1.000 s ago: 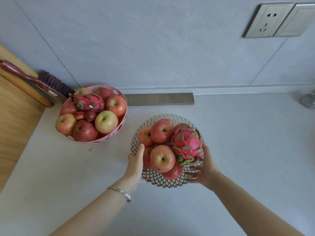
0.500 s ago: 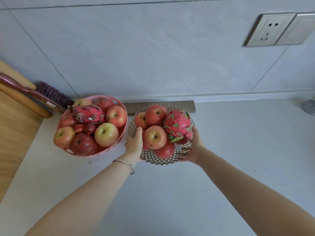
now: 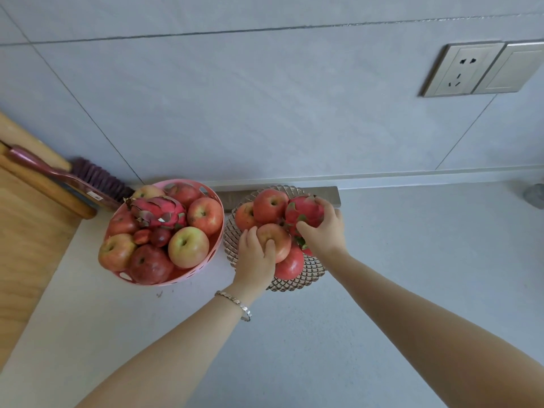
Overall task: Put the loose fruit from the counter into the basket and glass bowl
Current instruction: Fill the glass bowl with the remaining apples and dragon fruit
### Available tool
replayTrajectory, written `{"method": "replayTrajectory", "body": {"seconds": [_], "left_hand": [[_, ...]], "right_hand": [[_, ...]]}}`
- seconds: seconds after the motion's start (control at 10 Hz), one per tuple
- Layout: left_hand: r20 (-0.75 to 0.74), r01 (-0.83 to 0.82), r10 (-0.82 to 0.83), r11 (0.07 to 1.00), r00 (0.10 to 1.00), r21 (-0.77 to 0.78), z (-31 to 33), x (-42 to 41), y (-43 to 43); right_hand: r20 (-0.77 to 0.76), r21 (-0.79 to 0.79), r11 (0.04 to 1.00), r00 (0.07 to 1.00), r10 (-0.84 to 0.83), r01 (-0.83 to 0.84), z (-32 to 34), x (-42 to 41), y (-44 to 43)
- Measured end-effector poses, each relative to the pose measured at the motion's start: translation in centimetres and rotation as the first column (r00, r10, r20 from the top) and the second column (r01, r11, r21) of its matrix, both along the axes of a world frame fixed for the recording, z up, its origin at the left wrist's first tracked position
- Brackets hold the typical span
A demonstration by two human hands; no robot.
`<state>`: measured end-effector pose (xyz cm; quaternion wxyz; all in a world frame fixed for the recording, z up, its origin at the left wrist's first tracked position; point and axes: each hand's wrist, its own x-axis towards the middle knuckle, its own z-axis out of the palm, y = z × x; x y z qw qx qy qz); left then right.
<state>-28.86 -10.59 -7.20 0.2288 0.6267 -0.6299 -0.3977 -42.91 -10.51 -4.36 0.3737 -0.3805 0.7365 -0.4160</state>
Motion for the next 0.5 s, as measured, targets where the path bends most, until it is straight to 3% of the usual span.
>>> {"method": "replayTrajectory", "body": {"seconds": [0.1, 0.3, 0.4, 0.5], "left_hand": [[-0.001, 0.001, -0.001, 1.0, 1.0, 0.009, -0.1, -0.2, -1.0], [0.032, -0.001, -0.004, 0.986, 0.999, 0.166, 0.5, -0.2, -1.7], [0.054, -0.042, 0.037, 0.993, 0.998, 0.107, 2.3, 0.4, -1.3], [0.149, -0.012, 0.026, 0.995, 0.988, -0.095, 5.7, 0.6, -1.1]], "right_hand": [[-0.017, -0.009, 0.996, 0.996, 0.087, -0.087, 0.1, -1.1, 0.0], [-0.127, 0.08, 0.968, 0.961, 0.245, -0.237, 1.0, -2.5, -0.1], [-0.192, 0.141, 0.951, 0.934, 0.3, -0.276, 1.9, -2.6, 0.4], [-0.301, 0.15, 0.932, 0.882, 0.362, -0.331, 4.5, -2.9, 0.7]]}}
